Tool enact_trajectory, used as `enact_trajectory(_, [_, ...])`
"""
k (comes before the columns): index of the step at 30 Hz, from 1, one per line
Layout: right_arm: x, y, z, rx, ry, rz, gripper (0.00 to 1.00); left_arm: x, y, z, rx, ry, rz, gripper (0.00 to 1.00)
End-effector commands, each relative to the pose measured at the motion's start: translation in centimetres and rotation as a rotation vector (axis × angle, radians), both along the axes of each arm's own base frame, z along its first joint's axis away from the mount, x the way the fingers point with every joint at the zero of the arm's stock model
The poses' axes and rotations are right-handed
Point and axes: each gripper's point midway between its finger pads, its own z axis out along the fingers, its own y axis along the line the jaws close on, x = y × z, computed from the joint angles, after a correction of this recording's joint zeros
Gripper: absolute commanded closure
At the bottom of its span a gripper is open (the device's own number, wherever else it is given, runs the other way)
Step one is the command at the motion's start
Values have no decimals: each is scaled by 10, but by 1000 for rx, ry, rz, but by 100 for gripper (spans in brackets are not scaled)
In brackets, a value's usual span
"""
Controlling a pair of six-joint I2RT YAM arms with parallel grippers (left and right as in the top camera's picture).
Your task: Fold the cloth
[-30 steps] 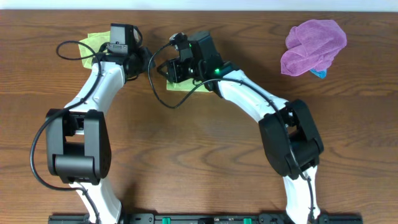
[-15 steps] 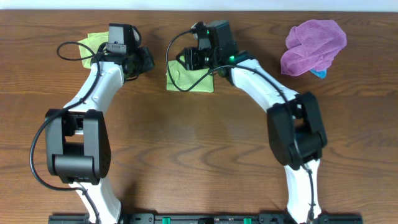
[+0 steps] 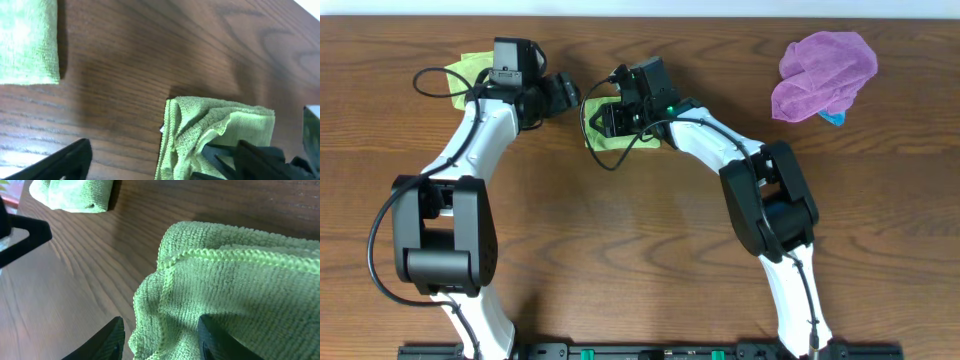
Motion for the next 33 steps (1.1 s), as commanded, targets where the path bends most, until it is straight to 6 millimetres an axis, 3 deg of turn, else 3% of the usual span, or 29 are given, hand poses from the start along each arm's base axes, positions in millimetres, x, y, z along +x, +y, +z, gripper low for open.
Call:
enact_trajectory(1, [8,5,40,43,-78,34,52,5,-6,22,-30,-45,-23,3])
enact_trajectory(9, [15,-32,87,-75,-204,28,42,9,-11,47,-131,-96,-36,3])
enact_trajectory(12, [12,-48,99,-126,-225,30,28,11,-7,59,-143,-126,-27,5])
enact_trajectory(15, [6,-63,113,-162,-235,36,1,11,-3,68,-145,-144,-20,4])
enact_trajectory(19, [-2,-90,140,-194,-244,26,1,10,-1,79,-158,-164,-21,5])
enact_trajectory(23, [-20,-133,172,-248,-237,5,1,6,-8,88,-214,-167,-52,5])
enact_trajectory(29, [-69,-222,209,-392,-210,-87,1,-5,-14,81,-269,-85,-24,5])
enact_trajectory(33, [-106,-274,217,-396,-228,-209,1,-16,-21,70,-271,-20,-26,5])
